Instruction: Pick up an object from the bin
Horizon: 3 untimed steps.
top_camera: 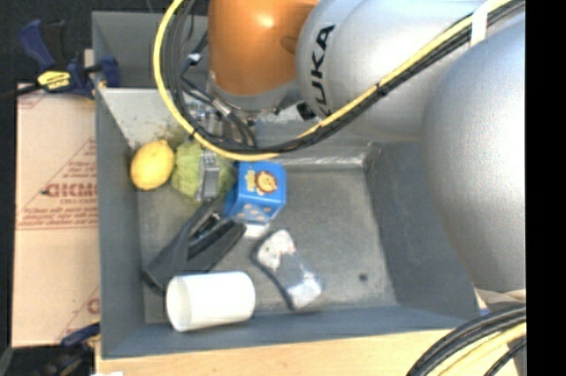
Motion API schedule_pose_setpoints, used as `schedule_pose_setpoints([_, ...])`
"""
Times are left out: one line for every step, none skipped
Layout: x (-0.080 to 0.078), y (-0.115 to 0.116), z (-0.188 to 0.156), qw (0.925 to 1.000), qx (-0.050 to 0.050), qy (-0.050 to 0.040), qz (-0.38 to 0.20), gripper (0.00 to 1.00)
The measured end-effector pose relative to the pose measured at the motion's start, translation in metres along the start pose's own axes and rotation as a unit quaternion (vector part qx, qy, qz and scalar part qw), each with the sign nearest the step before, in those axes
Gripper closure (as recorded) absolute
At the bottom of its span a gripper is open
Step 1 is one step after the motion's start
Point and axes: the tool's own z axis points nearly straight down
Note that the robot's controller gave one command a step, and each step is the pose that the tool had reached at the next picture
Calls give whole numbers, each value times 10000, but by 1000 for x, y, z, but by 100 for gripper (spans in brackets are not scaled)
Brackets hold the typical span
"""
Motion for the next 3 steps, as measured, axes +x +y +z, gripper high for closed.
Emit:
schedule_pose_setpoints([1,-55,59,9990,18,11,-438,0])
schedule_pose_setpoints([-1,-26,57,9825,-12,-82,-1861,0])
schedule_pose_setpoints([-15,-59,66,9993,-2,-54,-366,0])
